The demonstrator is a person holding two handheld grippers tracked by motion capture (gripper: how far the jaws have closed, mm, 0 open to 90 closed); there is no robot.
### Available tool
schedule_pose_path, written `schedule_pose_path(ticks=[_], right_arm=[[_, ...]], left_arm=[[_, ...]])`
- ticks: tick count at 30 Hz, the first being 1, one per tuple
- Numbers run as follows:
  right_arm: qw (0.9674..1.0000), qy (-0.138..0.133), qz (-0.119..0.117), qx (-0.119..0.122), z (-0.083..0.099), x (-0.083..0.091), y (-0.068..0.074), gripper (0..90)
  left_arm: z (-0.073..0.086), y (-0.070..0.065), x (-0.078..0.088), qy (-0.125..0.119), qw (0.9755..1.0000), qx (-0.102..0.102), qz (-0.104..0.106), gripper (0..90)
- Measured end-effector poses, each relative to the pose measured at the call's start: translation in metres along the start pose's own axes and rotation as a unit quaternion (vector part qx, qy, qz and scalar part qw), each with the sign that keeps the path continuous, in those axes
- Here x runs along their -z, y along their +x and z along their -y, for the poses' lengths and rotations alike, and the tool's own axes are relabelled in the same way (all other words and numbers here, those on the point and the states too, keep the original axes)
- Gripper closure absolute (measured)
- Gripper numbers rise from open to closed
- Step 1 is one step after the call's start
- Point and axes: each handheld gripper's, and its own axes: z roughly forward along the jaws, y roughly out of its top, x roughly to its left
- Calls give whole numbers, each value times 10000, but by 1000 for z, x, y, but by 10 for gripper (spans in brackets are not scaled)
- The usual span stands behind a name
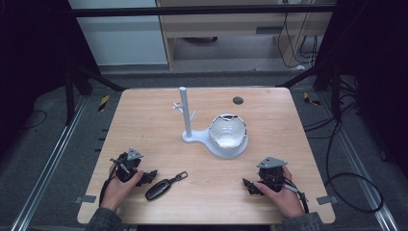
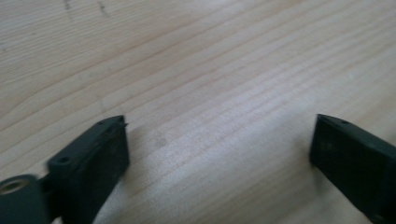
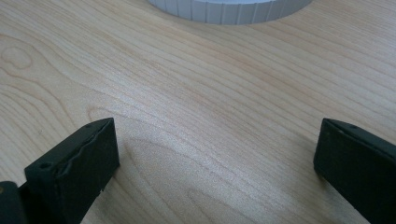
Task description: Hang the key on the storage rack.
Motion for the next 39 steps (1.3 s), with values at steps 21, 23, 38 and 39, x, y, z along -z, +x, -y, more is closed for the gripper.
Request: schedule_pose_path(ticks=[21,23,38,39], right_arm=[[10000,-1,0,2,0,0,0,4],[10000,-1,1,3,0,0,0,4],[10000,-1,0,2,0,0,0,4],[10000,-1,0,2,0,0,0,4]], left_arm=[[-59,-50,48,1238,9880,-893,241,94],[-62,-58,48,1325,9855,-1025,261,93],[-60,-83,30,1814,9708,-1487,493,81],[-60,-83,30,1814,9708,-1487,493,82]])
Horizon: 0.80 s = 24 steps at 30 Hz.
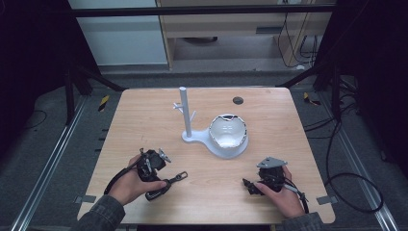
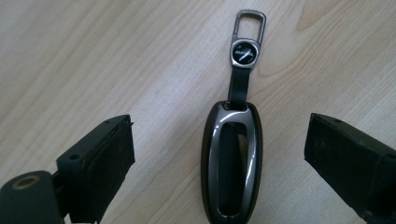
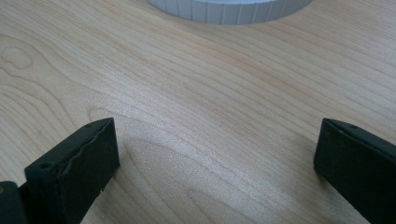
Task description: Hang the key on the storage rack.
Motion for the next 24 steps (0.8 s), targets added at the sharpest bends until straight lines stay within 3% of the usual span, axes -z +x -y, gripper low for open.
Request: schedule_pose_path(ticks=[7,24], right_arm=[[10000,0,-1,2,0,0,0,4],[10000,5,-13,-1,0,0,0,4]], left_arm=[[6,-5,-20,311,9993,-100,159,134],[12,1,-32,636,9974,-129,310,249]])
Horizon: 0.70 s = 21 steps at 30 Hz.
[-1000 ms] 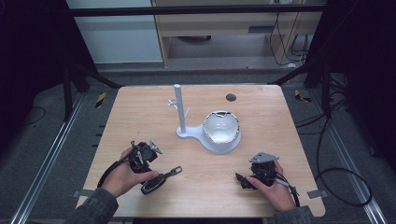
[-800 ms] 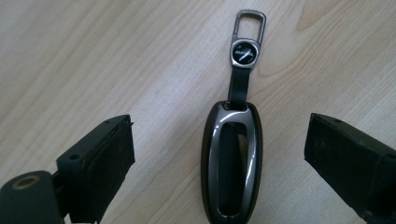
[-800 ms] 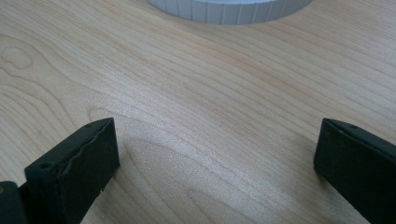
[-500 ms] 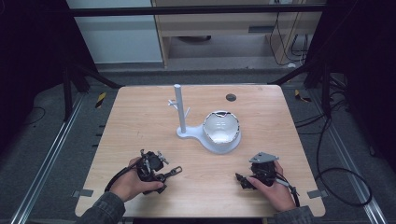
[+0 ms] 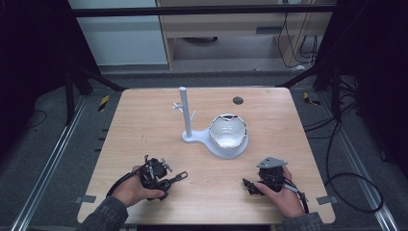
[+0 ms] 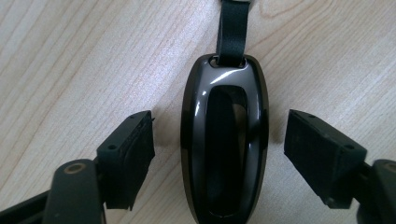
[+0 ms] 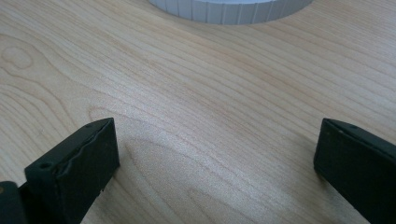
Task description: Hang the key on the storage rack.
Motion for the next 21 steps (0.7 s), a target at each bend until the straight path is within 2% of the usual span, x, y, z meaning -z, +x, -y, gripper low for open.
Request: schedule_pose_path(ticks=[7,14,21], right_arm=[[10000,-3,6,17,0,0,0,4],[10000,2,-1,-1,0,0,0,5],[10000,1,0,1,0,0,0,4]], left_arm=[[0,1,-1,28,10000,-16,91,327],[-1,2,-1,38,10000,-29,20,400],[1,3,0,-23,10000,-23,20,422]])
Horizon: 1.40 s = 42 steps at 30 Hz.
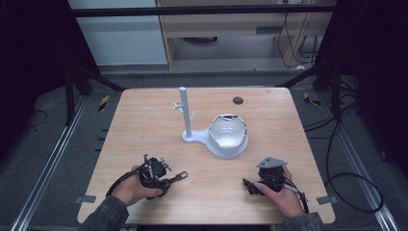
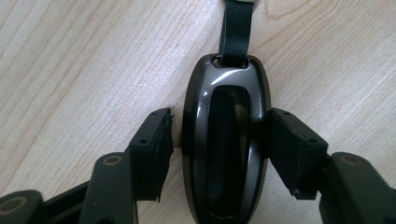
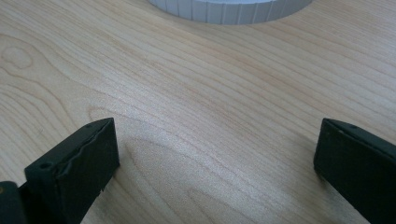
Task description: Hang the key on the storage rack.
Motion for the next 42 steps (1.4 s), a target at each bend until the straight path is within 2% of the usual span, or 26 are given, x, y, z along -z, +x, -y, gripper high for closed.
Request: schedule_pose_path(ticks=[3,12,19,25,26,31,38,39,40,41,42], right_arm=[[10000,3,-2,-7,0,0,0,4],[10000,3,-3,-8,0,0,0,5],[10000,2,-3,-6,0,0,0,4],[10000,3,-3,-6,0,0,0,4],[10000,2,-3,-6,0,0,0,4],[10000,2,-3,-10,0,0,0,4],[10000,1,-2,-6,0,0,0,4],[10000,1,-2,-6,0,0,0,4],[10000,2,-2,-7,0,0,0,4],[10000,2,-2,-7,0,0,0,4],[10000,-5,8,16,0,0,0,4]], left_arm=[[1,1,1,-31,10000,-21,-10,465],[3,0,1,-112,9999,-51,-47,484],[10,5,10,-336,9994,80,-36,486],[12,7,25,-589,9982,116,-83,487],[11,8,31,-698,9974,134,-99,487],[9,11,45,-877,9958,165,-180,488],[4,19,72,-1184,9923,205,-310,488],[4,19,72,-1184,9923,205,-310,488],[2,22,79,-1281,9909,255,-338,488],[2,22,79,-1281,9909,255,-338,487],[-1,26,86,-1330,9900,271,-375,488]])
